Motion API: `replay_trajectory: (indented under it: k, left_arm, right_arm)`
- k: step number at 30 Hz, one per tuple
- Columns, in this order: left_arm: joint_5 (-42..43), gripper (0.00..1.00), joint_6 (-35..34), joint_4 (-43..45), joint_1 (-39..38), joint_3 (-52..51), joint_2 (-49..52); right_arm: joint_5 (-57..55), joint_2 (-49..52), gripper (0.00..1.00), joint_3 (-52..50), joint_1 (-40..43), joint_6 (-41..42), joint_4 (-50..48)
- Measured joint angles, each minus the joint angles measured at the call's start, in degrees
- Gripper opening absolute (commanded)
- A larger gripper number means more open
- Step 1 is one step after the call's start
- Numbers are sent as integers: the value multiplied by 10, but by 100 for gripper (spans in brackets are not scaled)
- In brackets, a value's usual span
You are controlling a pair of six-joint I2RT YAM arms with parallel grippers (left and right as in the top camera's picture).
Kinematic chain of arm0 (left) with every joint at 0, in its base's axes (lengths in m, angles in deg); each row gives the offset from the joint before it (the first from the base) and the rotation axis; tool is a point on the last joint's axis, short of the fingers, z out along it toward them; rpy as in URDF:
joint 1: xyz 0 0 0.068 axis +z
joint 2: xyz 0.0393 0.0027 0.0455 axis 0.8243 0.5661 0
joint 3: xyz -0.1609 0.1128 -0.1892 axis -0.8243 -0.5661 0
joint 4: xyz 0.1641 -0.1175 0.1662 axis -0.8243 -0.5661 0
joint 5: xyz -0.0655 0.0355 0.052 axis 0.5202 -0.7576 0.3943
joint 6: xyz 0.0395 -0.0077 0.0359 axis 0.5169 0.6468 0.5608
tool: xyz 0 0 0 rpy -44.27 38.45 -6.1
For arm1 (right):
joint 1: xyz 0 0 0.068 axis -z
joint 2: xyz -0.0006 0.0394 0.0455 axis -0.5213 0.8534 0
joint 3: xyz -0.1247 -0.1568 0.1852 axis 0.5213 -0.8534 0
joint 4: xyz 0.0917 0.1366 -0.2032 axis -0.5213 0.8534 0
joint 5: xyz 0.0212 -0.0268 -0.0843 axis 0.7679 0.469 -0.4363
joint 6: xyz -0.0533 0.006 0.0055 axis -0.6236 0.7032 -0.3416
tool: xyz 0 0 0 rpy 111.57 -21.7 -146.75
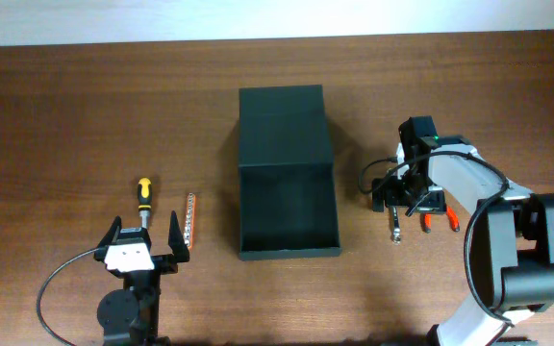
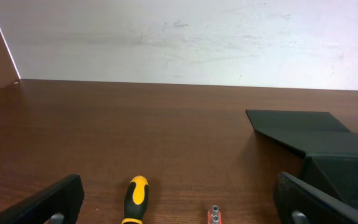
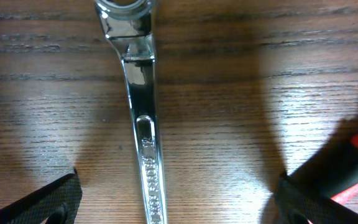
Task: Pack container
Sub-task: 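Lower the right gripper and close it on the chrome wrench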
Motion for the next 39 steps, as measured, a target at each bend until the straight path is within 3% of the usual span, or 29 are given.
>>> replay_trajectory:
  k: [19, 31, 36, 39]
  left_arm:
    - [0, 99, 0, 0, 0, 0, 0]
    - [0, 99, 0, 0, 0, 0, 0]
    - [0, 99, 0, 0, 0, 0, 0]
    - [0, 99, 0, 0, 0, 0, 0]
  right_arm:
    - [-5, 0, 98, 0, -31, 0, -2]
    - [-7, 0, 49, 0, -31, -4, -3]
    - [-7, 0, 45, 0, -31, -2, -2]
    - [-7, 0, 36, 0, -31, -1, -2]
